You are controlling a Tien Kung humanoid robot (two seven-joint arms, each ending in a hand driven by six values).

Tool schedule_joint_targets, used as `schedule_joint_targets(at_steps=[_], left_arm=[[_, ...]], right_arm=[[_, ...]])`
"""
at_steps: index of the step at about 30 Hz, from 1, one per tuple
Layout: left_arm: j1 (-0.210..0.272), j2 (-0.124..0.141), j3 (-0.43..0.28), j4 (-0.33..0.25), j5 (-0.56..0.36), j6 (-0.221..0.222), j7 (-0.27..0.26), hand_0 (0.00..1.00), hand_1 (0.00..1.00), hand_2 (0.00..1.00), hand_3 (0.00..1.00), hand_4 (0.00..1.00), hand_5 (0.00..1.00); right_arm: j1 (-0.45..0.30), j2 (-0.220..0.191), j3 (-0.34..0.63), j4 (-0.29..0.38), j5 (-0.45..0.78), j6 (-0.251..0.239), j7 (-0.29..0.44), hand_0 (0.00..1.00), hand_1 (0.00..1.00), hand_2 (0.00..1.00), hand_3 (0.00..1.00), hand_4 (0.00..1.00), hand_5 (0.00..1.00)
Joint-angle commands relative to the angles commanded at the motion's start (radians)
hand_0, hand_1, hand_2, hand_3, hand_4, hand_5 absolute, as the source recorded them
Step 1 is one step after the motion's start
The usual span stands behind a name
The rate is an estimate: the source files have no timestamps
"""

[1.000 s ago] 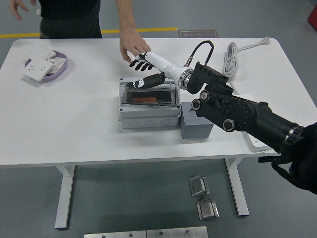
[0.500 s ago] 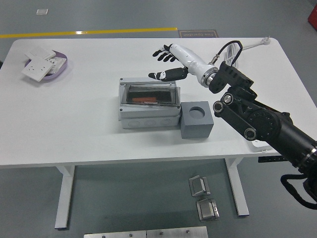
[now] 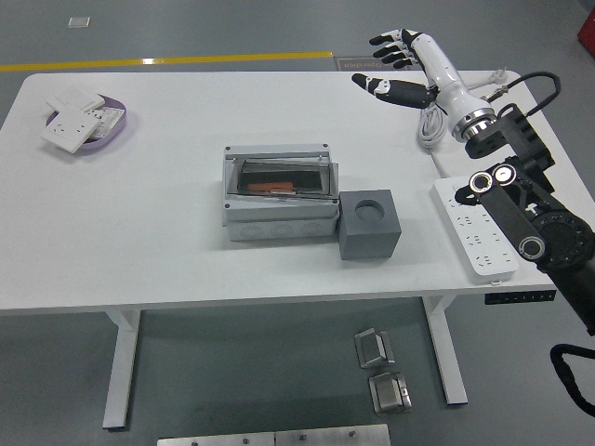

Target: Pick up the cylinder from the cube,place it in the box,flap close box

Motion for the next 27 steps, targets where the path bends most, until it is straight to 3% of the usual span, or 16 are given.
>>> schedule_joint_targets(at_steps=[13, 27], left_arm=[[0.005, -0.011, -0.006, 0.0, -0.02, 0.002, 0.006, 0.581, 0.623, 0.581, 0.6, 0.579, 0.199], [0.009, -0.011, -0.032, 0.0, -0.01, 0.002, 0.016, 0.582, 0.627, 0.581, 0.601, 0.597, 0.204]], right_arm=[[-0.209, 0.021, 0.139, 0.13, 0.182, -0.025, 0.091, 0.69, 0.662, 0.657, 0.714, 0.922, 0.44], [-0.319, 0.014, 0.18, 0.187, 0.233, -0.032, 0.112, 0.712, 0.671, 0.662, 0.711, 0.919, 0.446]])
